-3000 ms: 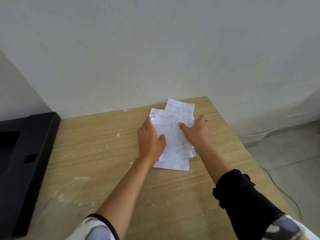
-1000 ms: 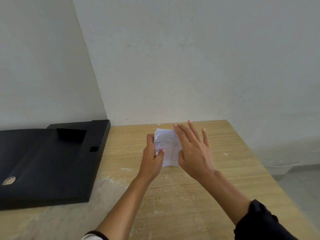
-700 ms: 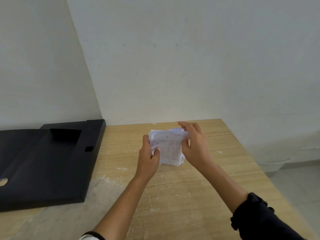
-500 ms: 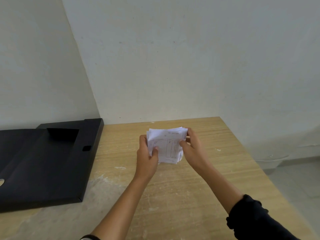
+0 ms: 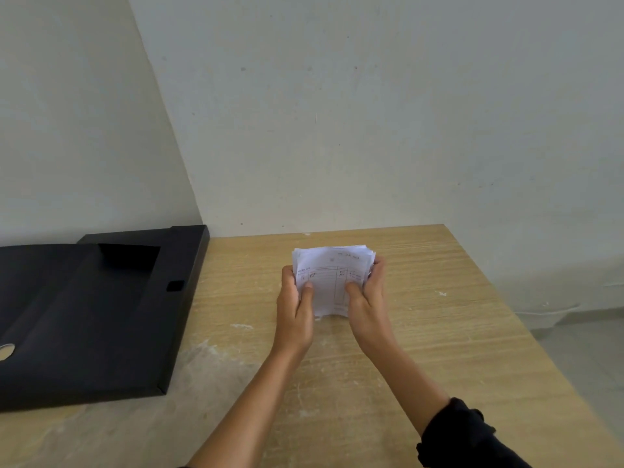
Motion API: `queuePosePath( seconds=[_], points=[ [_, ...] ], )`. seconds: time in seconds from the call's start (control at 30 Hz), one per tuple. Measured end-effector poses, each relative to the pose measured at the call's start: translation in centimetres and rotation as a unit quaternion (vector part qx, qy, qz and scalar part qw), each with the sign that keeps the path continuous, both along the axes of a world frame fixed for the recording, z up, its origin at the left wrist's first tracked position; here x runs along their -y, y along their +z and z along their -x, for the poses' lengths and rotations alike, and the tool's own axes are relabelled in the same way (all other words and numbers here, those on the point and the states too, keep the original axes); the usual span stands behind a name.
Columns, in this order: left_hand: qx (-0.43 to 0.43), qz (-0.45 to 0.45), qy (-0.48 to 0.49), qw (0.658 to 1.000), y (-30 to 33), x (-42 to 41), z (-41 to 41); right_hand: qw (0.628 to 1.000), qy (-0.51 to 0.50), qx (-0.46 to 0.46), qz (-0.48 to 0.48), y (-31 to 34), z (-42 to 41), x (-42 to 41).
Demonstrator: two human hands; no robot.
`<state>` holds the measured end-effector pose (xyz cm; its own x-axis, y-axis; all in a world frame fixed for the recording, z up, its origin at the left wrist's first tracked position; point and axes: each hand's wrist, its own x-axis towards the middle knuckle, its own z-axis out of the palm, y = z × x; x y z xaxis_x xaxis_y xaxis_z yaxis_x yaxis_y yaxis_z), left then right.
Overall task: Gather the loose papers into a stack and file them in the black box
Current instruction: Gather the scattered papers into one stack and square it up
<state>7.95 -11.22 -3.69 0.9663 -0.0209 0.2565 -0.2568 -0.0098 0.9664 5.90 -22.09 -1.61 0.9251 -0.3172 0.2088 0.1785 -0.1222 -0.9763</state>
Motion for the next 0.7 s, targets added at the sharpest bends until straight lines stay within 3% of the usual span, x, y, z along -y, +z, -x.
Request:
queuePosePath(
  seconds=[0.7],
  points=[
    [-0.007,0.014,0.003,1.000,0.07,0.35,-0.30,0.997,0.005,0.048,-0.053,-0.94,0.36,-0.41]
  ],
)
